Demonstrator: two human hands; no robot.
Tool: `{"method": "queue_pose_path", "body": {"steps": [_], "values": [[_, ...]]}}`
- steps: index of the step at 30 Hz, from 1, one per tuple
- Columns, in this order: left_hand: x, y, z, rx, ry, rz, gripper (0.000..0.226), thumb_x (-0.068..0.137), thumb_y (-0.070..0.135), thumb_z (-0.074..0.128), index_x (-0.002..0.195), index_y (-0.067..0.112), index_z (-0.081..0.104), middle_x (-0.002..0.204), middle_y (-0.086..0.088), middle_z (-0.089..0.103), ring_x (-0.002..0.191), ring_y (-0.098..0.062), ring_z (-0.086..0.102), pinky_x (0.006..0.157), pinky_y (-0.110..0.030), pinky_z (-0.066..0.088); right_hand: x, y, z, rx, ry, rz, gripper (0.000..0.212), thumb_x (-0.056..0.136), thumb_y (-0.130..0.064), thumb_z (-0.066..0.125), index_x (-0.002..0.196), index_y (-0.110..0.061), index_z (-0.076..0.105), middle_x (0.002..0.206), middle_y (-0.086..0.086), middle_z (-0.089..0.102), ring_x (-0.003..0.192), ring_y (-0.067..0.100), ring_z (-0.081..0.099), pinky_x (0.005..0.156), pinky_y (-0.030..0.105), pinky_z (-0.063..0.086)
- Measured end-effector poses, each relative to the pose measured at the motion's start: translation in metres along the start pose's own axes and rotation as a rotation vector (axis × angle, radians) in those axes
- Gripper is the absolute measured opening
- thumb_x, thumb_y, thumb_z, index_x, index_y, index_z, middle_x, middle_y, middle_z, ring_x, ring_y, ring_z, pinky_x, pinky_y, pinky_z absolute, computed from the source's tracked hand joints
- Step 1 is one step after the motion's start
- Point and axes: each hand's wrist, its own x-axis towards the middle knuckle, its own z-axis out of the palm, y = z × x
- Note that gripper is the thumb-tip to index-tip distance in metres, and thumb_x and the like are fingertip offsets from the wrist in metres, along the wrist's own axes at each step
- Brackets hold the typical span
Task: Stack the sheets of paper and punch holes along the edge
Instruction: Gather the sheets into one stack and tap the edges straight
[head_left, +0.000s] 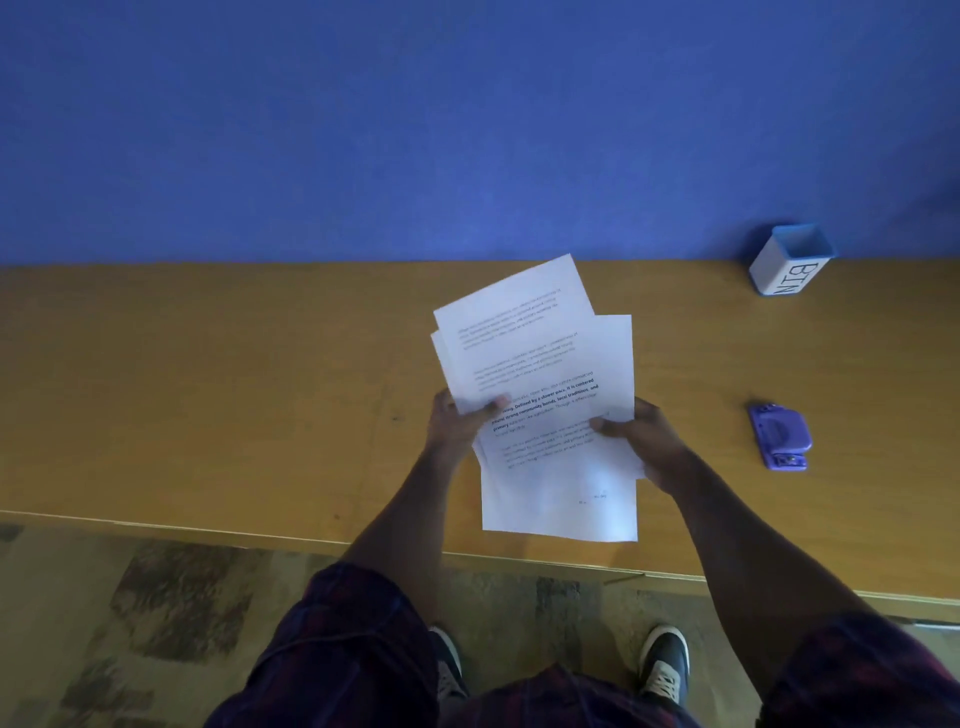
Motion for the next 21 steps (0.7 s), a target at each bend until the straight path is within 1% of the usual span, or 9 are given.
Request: {"method": "queue_pose_path", "body": {"steps": [2, 4, 7, 8, 10, 13, 16, 18, 21], "values": [[0.005, 0.011, -0.01, -0.175, -0.087, 0.065, 0.049, 0.08, 0.011, 0.087, 0.126, 0.006, 0.07, 0.126, -0.012, 0.074, 0.117, -0.03, 0.071, 0.1, -0.051, 0.057, -0.001, -0.005, -0.003, 0.025, -0.055, -0.019, 0.025, 0.079, 0.004, 0.077, 0.1, -0.011, 0.078, 0.106, 0.013, 0.078, 0.091, 0.029, 0.076, 0.07, 0.037, 0.062], [0.007, 0.022, -0.017, -0.269, -0.179, 0.05, 0.053, 0.08, 0.017, 0.088, 0.129, 0.014, 0.069, 0.129, -0.007, 0.073, 0.12, -0.028, 0.07, 0.1, -0.05, 0.057, -0.002, -0.009, -0.005, 0.0, -0.118, -0.03, 0.027, 0.079, 0.002, 0.079, 0.102, -0.012, 0.079, 0.11, 0.013, 0.077, 0.096, 0.031, 0.076, 0.074, 0.038, 0.062], [0.011, 0.041, -0.016, -0.316, -0.293, 0.026, 0.06, 0.075, 0.018, 0.091, 0.13, 0.011, 0.069, 0.132, -0.011, 0.071, 0.124, -0.032, 0.067, 0.1, -0.051, 0.056, 0.0, -0.02, -0.005, -0.039, -0.19, -0.062, 0.039, 0.075, -0.003, 0.084, 0.113, -0.009, 0.075, 0.117, 0.013, 0.075, 0.106, 0.032, 0.073, 0.083, 0.042, 0.061], [0.012, 0.047, -0.012, -0.317, -0.329, 0.038, 0.058, 0.076, 0.016, 0.091, 0.129, 0.009, 0.069, 0.133, -0.012, 0.07, 0.124, -0.033, 0.067, 0.099, -0.049, 0.057, 0.002, -0.025, -0.003, -0.045, -0.21, -0.082, 0.043, 0.074, -0.006, 0.086, 0.116, -0.01, 0.074, 0.119, 0.012, 0.074, 0.108, 0.031, 0.073, 0.085, 0.043, 0.061], [0.013, 0.056, -0.005, -0.286, -0.378, 0.046, 0.052, 0.078, 0.011, 0.088, 0.126, 0.008, 0.071, 0.132, -0.013, 0.071, 0.123, -0.032, 0.068, 0.098, -0.048, 0.057, 0.004, -0.034, 0.002, -0.065, -0.221, -0.115, 0.045, 0.073, -0.01, 0.089, 0.115, -0.013, 0.075, 0.12, 0.01, 0.075, 0.107, 0.028, 0.073, 0.084, 0.041, 0.061], [0.011, 0.067, 0.006, -0.199, -0.405, 0.037, 0.05, 0.076, 0.004, 0.086, 0.124, 0.007, 0.072, 0.127, -0.014, 0.073, 0.12, -0.032, 0.069, 0.101, -0.052, 0.055, 0.006, -0.043, 0.01, -0.066, -0.185, -0.133, 0.042, 0.071, -0.013, 0.09, 0.111, -0.013, 0.076, 0.115, 0.009, 0.076, 0.103, 0.029, 0.074, 0.082, 0.04, 0.062], [0.007, 0.077, 0.013, -0.112, -0.403, 0.03, 0.05, 0.076, -0.001, 0.086, 0.124, 0.003, 0.071, 0.124, -0.014, 0.074, 0.116, -0.032, 0.071, 0.102, -0.058, 0.053, 0.005, -0.047, 0.017, -0.027, -0.135, -0.17, 0.034, 0.073, -0.008, 0.088, 0.106, -0.011, 0.076, 0.11, 0.009, 0.078, 0.099, 0.03, 0.076, 0.08, 0.04, 0.063], [0.004, 0.085, 0.013, -0.084, -0.386, 0.057, 0.051, 0.076, -0.002, 0.086, 0.125, 0.003, 0.07, 0.123, -0.012, 0.075, 0.116, -0.03, 0.072, 0.102, -0.057, 0.054, 0.004, -0.051, 0.02, 0.003, -0.098, -0.206, 0.033, 0.076, -0.004, 0.086, 0.107, -0.009, 0.075, 0.109, 0.009, 0.078, 0.098, 0.029, 0.076, 0.083, 0.043, 0.063], [0.0, 0.099, 0.01, -0.113, -0.392, 0.135, 0.053, 0.078, -0.006, 0.083, 0.128, 0.003, 0.068, 0.125, -0.011, 0.074, 0.117, -0.027, 0.071, 0.1, -0.049, 0.057, 0.003, -0.062, 0.024, 0.039, -0.06, -0.272, 0.034, 0.077, 0.0, 0.084, 0.109, -0.004, 0.074, 0.11, 0.01, 0.078, 0.101, 0.03, 0.075, 0.085, 0.042, 0.062]]}}
